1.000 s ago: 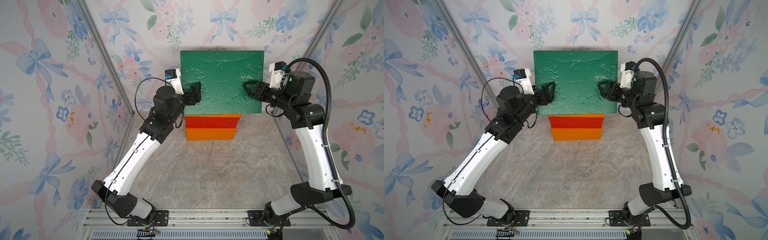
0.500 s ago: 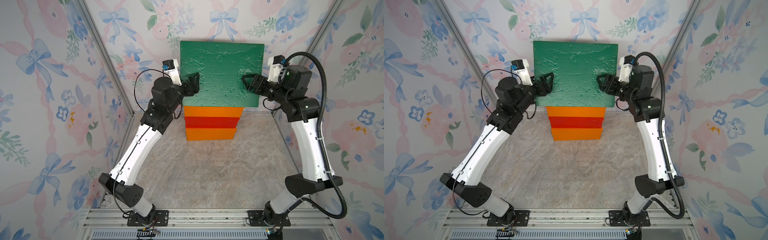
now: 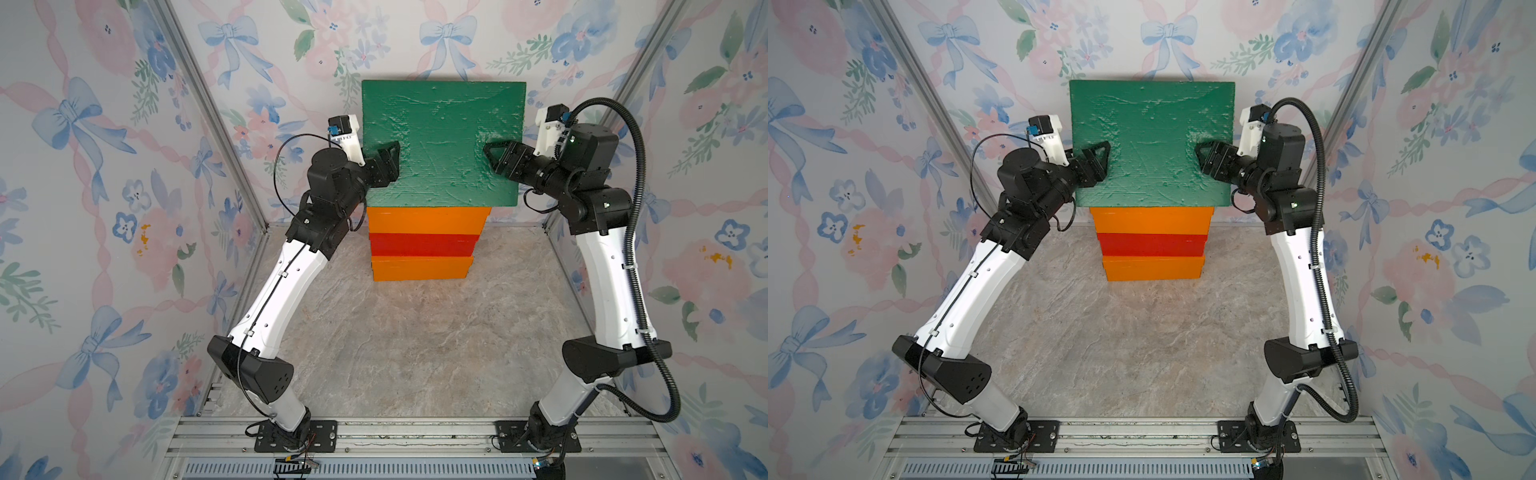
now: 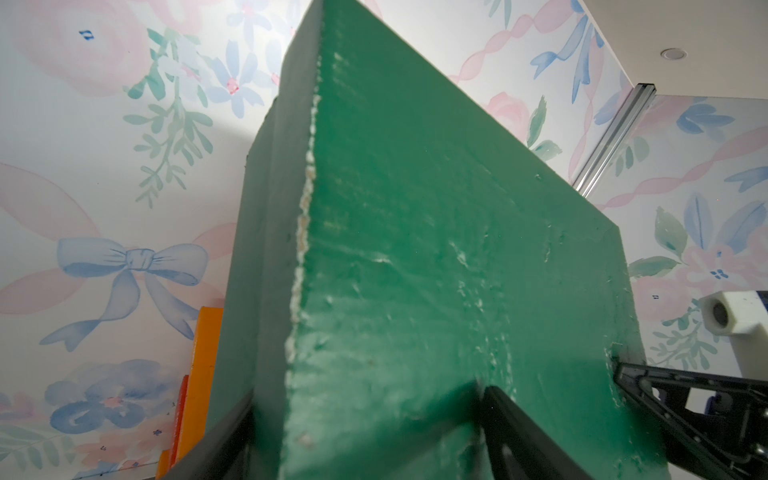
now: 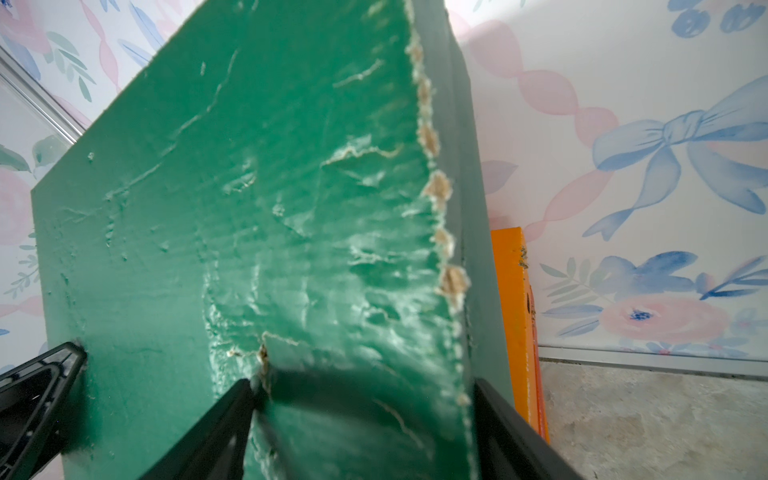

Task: Stack the shoeboxes
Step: Place the shoebox at the shoebox.

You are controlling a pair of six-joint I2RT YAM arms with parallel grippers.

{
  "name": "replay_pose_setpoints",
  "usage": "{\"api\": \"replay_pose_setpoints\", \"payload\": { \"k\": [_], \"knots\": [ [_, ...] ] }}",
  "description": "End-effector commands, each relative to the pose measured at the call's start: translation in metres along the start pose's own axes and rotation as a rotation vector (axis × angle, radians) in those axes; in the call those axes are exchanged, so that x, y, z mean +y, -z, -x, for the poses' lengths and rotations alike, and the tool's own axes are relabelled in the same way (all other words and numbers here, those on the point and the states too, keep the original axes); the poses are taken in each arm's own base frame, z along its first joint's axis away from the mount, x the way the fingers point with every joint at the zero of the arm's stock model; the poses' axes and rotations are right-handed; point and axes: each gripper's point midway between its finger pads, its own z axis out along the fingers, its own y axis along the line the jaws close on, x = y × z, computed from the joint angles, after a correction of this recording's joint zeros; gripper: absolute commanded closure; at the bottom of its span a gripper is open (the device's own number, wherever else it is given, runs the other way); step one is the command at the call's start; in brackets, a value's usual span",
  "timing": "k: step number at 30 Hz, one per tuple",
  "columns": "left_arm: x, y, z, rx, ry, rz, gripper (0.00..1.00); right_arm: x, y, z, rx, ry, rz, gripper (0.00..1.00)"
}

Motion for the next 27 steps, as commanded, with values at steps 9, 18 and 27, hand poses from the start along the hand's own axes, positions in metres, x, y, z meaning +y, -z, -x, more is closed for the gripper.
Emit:
{"api": "replay_pose_setpoints", "payload": {
  "k": [9,18,27],
  "knots": [
    [-0.075,-0.004,-0.026,0.118,0.039,-0.376,0.19,0.068,-0.013,-0.018,0.083,-0.017,0.306,0.21],
    [-0.068,-0.014,-0.024,0.116,0.049,-0.376,0.19,0.066,-0.018,-0.011,0.061,-0.014,0.3,0.21],
    [-0.058,-0.022,-0.027,0.121,0.054,-0.357,0.2,0.062,-0.025,-0.011,0.06,-0.023,0.297,0.2]
  ]
}}
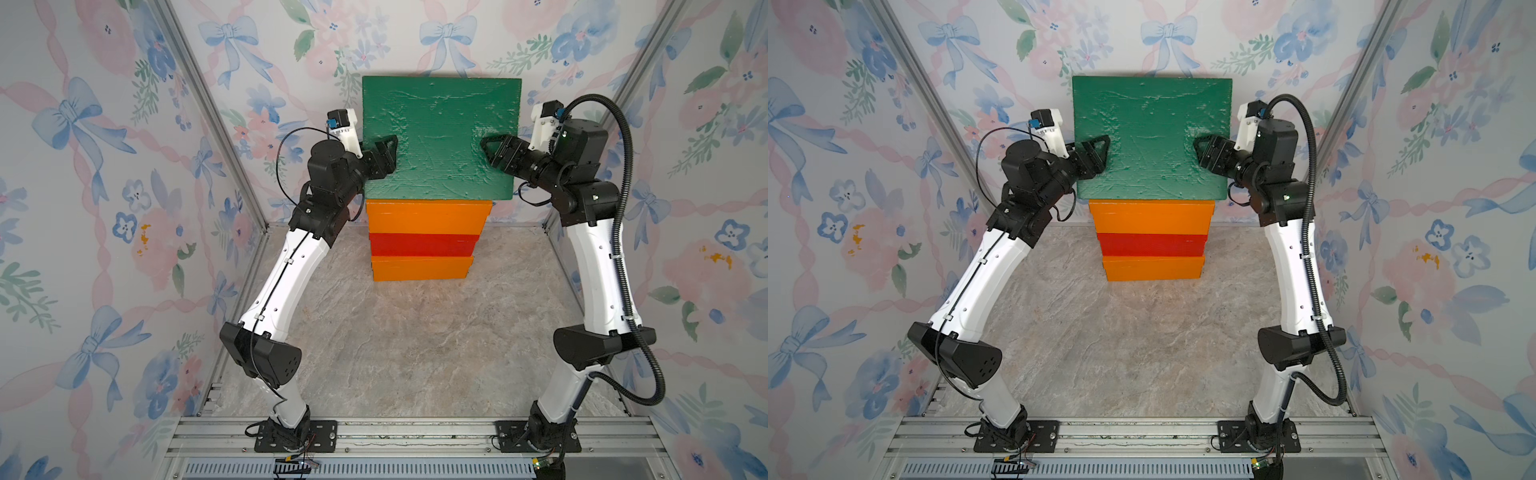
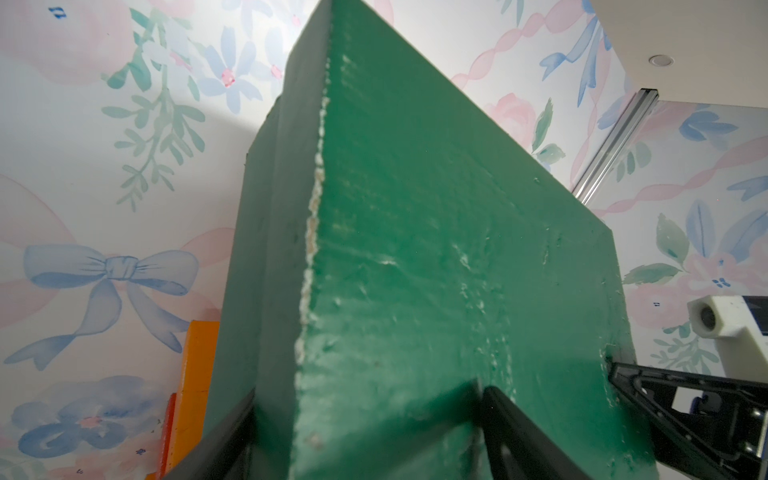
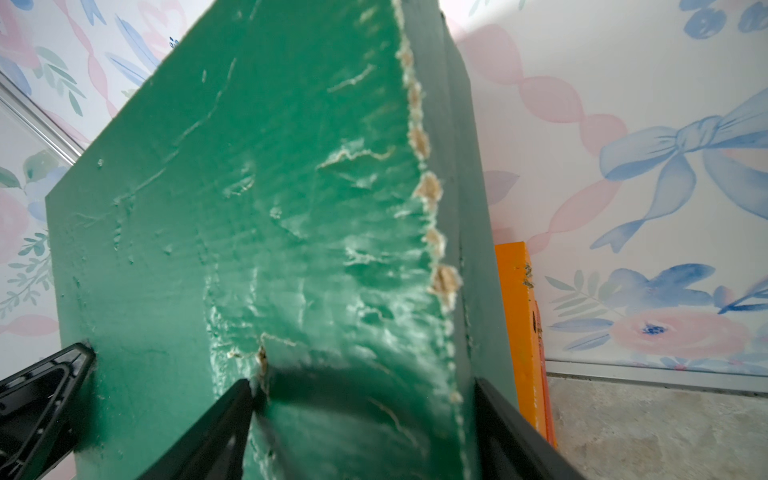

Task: Stack the shoeboxes
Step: Place the shoebox at the shoebox.

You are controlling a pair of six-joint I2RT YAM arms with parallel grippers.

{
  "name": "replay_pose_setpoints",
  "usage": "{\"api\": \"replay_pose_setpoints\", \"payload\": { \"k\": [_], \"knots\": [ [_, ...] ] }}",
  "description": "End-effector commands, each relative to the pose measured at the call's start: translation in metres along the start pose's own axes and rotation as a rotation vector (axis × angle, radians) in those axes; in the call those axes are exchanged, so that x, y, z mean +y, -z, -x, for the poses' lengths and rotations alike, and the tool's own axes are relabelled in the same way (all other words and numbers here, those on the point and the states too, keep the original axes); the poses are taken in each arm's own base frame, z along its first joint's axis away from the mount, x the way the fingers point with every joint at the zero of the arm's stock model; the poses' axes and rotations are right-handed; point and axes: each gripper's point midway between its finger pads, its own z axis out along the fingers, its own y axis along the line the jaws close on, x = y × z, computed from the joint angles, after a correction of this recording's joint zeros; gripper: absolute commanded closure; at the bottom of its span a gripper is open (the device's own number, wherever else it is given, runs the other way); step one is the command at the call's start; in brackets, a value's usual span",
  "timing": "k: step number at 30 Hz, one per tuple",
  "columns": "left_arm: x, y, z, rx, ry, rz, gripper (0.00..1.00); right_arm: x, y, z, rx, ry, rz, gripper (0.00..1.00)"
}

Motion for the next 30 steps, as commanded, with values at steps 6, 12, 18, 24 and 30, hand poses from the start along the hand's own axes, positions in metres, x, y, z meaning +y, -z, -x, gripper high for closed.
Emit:
{"api": "replay_pose_setpoints", "payload": {
  "k": [6,12,18,24,30],
  "knots": [
    [-0.069,-0.003,-0.029,0.117,0.039,-0.323,0.2,0.07,-0.004,-0.018,0.08,-0.015,0.3,0.2],
    [-0.06,-0.007,-0.03,0.12,0.046,-0.309,0.2,0.066,-0.009,-0.022,0.09,-0.021,0.292,0.2],
    [-0.055,-0.008,-0.029,0.12,0.049,-0.301,0.2,0.064,-0.012,-0.023,0.09,-0.026,0.29,0.2],
    [-0.05,-0.01,-0.031,0.126,0.053,-0.294,0.2,0.063,-0.013,-0.024,0.094,-0.03,0.287,0.2],
    [-0.047,-0.01,-0.032,0.13,0.06,-0.286,0.2,0.062,-0.011,-0.021,0.087,-0.03,0.285,0.2]
  ]
}}
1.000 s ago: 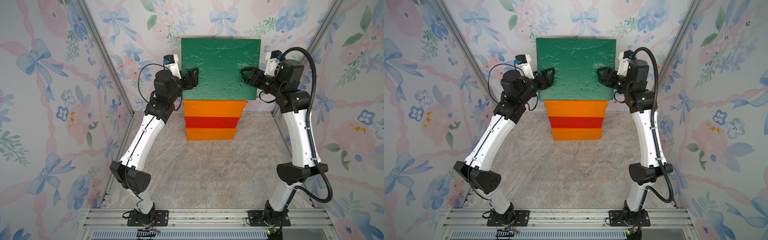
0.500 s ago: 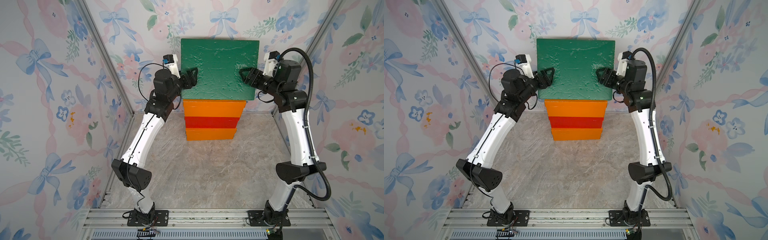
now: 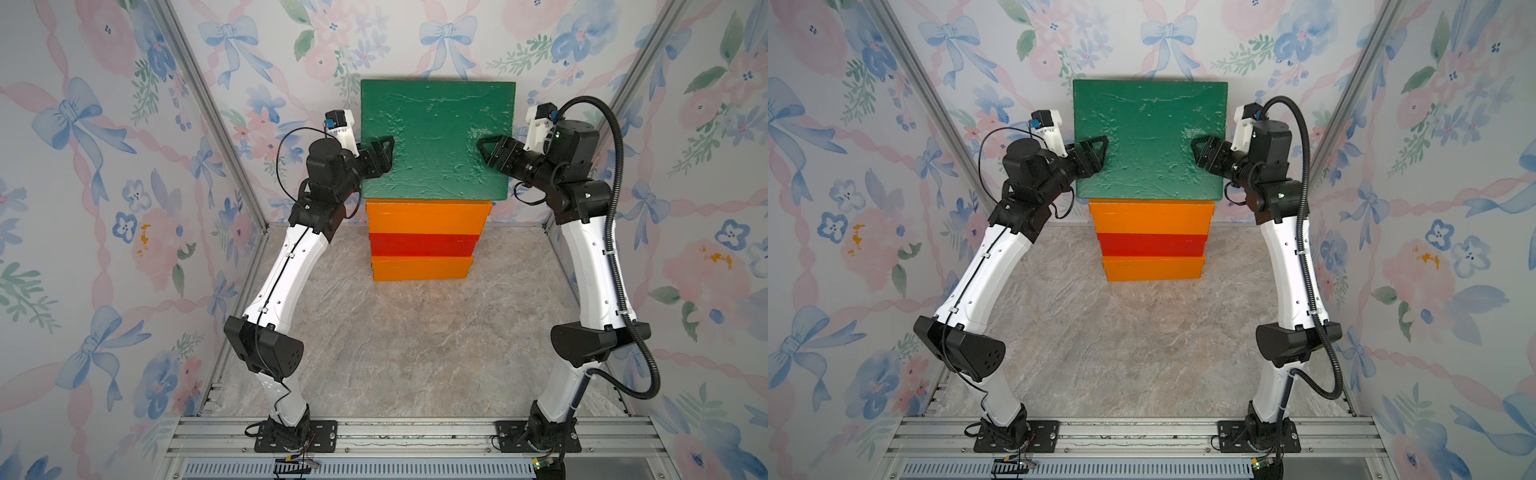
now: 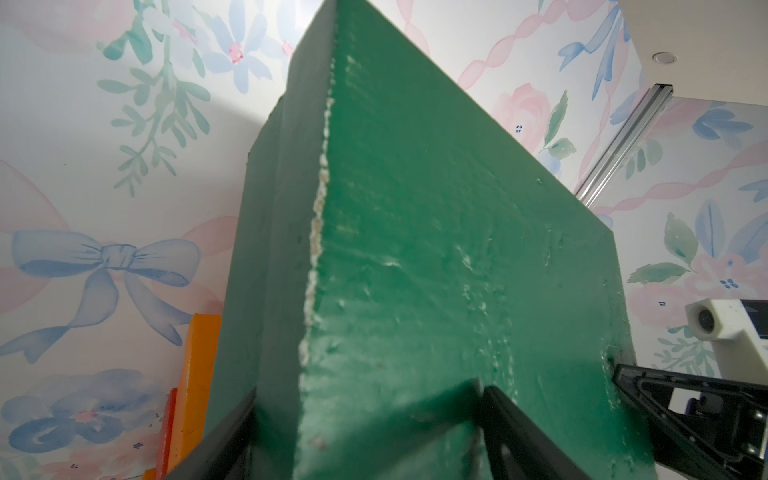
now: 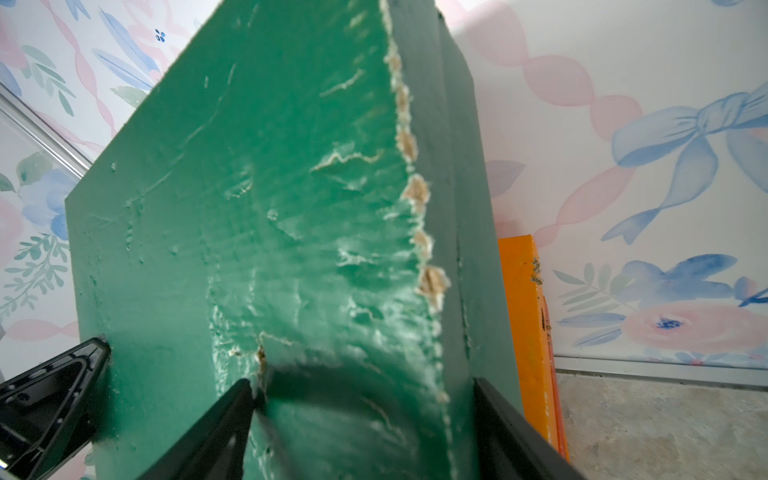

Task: Stack the shoeboxes
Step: Place the shoebox at the shoebox.

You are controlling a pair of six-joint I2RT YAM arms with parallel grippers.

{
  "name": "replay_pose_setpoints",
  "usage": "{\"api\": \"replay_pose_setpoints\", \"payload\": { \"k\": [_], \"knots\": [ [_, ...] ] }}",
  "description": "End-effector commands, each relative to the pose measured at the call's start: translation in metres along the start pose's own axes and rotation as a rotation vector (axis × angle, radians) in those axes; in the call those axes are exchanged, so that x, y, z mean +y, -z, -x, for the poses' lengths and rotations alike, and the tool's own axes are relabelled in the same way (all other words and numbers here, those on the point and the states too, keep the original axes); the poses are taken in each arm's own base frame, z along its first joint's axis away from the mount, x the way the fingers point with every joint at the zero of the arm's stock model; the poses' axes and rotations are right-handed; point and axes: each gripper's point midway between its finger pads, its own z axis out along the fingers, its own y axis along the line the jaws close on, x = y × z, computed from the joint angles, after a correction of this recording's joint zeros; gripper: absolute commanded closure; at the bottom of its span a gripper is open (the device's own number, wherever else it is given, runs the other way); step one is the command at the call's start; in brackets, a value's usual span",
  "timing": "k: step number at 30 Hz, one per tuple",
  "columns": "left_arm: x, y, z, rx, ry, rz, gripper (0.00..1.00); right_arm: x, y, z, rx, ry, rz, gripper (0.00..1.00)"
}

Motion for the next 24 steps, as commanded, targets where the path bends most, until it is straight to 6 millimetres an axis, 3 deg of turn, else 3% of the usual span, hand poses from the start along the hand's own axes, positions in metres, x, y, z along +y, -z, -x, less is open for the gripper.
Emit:
{"api": "replay_pose_setpoints", "payload": {
  "k": [1,24],
  "knots": [
    [-0.062,-0.003,-0.03,0.11,0.033,-0.275,0.2,0.065,0.0,-0.017,0.077,-0.003,0.28,0.2],
    [-0.044,-0.006,-0.034,0.118,0.038,-0.237,0.12,0.046,-0.009,-0.016,0.079,-0.025,0.247,0.2]
  ]
}}
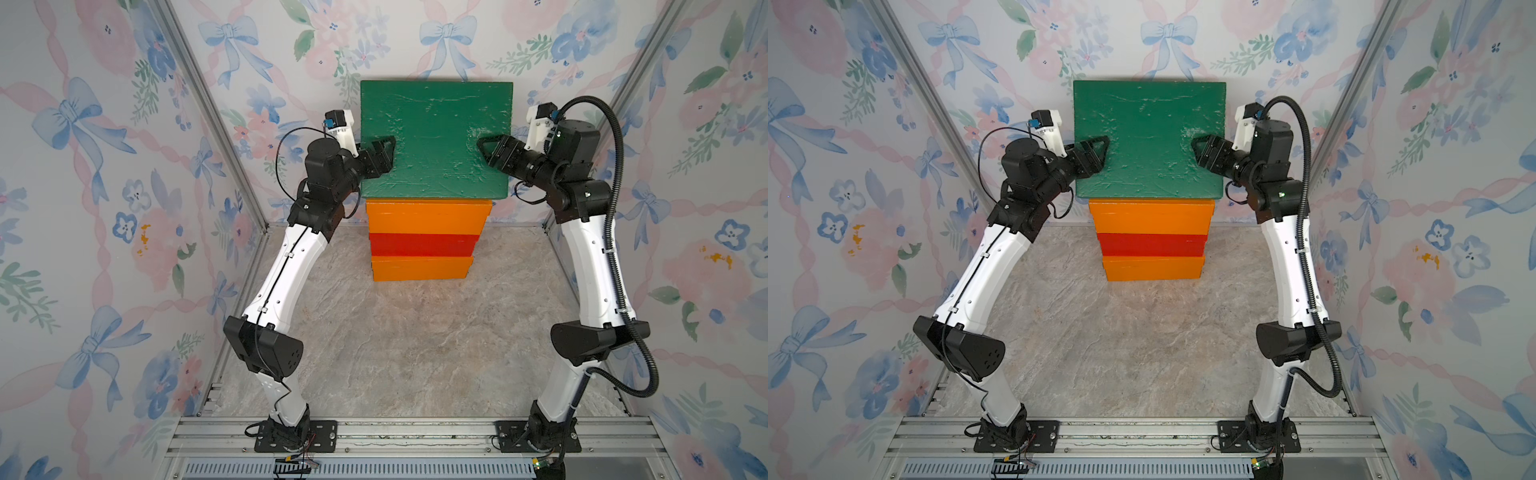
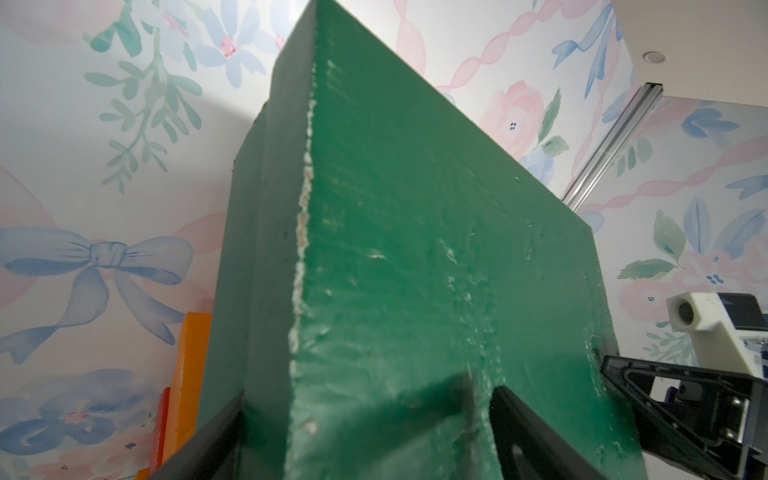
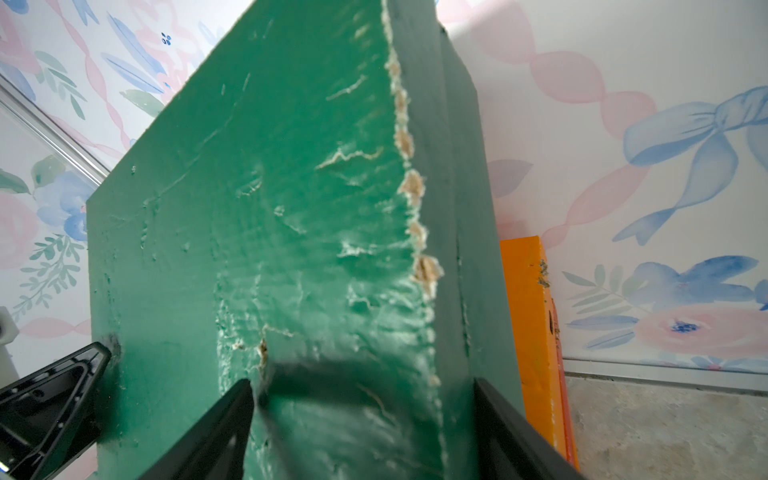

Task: Stack the shoeboxes
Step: Place the shoebox at the shoebox.

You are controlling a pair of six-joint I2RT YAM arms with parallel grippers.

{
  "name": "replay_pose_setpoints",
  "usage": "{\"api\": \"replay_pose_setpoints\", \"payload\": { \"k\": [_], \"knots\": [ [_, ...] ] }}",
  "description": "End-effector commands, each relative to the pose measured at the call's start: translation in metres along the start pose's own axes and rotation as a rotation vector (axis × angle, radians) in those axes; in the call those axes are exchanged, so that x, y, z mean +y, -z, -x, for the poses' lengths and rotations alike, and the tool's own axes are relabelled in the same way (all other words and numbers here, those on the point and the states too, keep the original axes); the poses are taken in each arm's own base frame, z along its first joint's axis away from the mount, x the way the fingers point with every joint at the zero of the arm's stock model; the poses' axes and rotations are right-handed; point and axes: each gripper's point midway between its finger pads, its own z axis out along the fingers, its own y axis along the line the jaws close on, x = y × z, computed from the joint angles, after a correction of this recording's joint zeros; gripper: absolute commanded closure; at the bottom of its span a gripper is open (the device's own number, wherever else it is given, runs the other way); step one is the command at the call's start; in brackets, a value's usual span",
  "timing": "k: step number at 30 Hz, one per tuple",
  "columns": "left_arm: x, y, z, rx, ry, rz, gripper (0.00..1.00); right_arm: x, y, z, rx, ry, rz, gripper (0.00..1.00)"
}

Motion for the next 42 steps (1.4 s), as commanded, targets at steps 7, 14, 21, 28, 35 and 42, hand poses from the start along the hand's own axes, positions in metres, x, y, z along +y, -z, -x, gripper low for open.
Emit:
{"api": "replay_pose_setpoints", "payload": {
  "k": [7,14,21,28,35,42],
  "knots": [
    [-0.036,-0.01,-0.036,0.111,0.031,-0.204,0.08,0.045,-0.009,-0.017,0.071,-0.016,0.213,0.19],
    [-0.03,-0.012,-0.037,0.114,0.032,-0.193,0.06,0.04,-0.01,-0.015,0.065,-0.018,0.202,0.17],
    [-0.024,-0.013,-0.038,0.116,0.032,-0.184,0.04,0.033,-0.011,-0.014,0.063,-0.025,0.19,0.16],
    [-0.019,-0.014,-0.037,0.115,0.034,-0.176,0.02,0.027,-0.014,-0.013,0.058,-0.033,0.178,0.15],
    [-0.015,-0.015,-0.037,0.116,0.034,-0.169,0.02,0.022,-0.016,-0.012,0.054,-0.035,0.167,0.14],
    [-0.009,-0.016,-0.036,0.114,0.034,-0.161,0.02,0.013,-0.019,-0.01,0.049,-0.045,0.152,0.14]
  ]
}}
